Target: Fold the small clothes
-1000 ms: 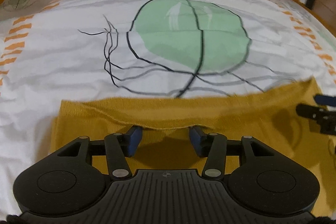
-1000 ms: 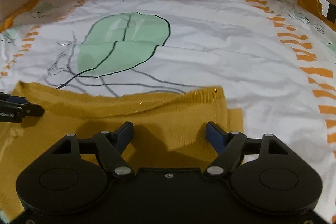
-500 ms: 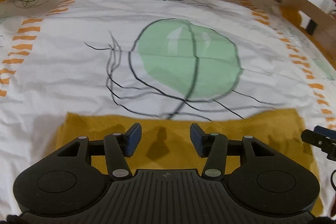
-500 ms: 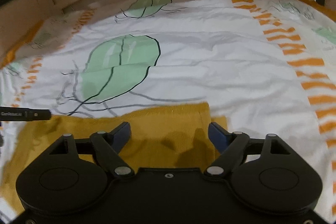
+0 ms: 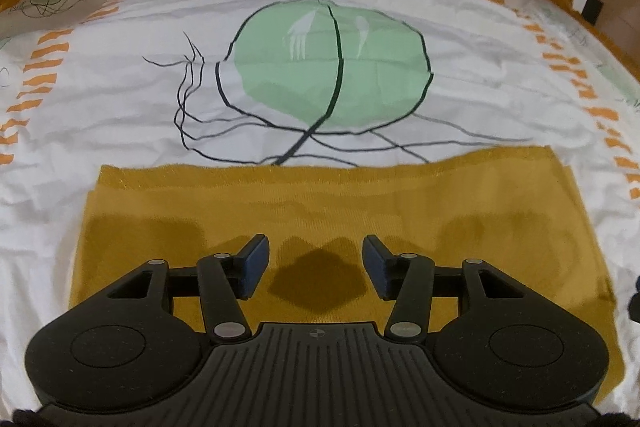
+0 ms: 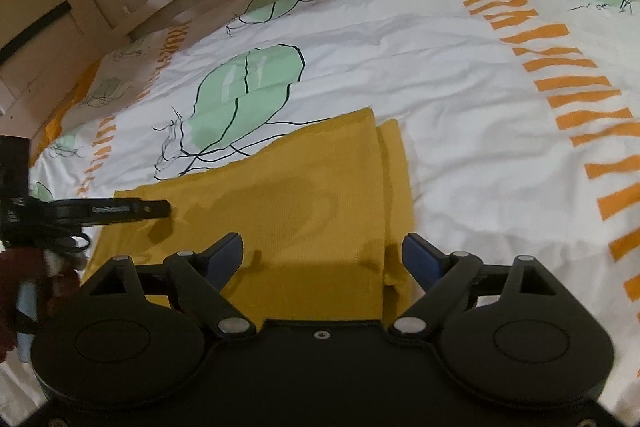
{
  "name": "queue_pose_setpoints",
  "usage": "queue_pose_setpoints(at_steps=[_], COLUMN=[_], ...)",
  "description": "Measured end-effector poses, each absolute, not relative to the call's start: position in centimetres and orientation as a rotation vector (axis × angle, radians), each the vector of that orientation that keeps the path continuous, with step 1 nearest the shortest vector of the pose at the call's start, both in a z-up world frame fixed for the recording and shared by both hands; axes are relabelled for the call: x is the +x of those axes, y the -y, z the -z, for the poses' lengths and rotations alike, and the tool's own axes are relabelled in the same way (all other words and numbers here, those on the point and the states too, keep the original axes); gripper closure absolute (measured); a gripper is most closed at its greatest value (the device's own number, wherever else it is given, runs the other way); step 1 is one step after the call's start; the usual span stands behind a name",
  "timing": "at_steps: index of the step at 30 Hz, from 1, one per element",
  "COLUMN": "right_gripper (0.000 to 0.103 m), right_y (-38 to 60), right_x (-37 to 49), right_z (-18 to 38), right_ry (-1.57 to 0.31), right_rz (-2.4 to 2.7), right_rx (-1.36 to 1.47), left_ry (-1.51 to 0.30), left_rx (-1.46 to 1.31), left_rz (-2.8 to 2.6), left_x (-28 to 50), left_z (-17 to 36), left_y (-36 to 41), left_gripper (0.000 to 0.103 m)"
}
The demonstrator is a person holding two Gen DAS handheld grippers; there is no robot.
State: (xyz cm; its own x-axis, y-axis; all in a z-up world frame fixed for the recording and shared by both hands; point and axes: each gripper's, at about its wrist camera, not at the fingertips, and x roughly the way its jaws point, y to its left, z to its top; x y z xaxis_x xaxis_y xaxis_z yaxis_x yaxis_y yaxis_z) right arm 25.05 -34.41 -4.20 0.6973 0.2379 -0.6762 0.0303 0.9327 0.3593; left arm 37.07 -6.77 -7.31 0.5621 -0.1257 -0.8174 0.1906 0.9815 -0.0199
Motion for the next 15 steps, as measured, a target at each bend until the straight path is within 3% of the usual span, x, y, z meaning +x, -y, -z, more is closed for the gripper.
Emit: queue_pose_setpoints(at_steps=[15], right_gripper=[0.015], right_y=[34.6], right_x=[25.5], right_z=[5.1], right_ry=[-0.785], right_rz=[-0.128], right_rx=[0.408], left_ry=[-0.958], left_rx=[0.205], left_rz=[0.140], left_x=[37.1], left_z=[9.8], left_y=[8.9], left_gripper=[0.050])
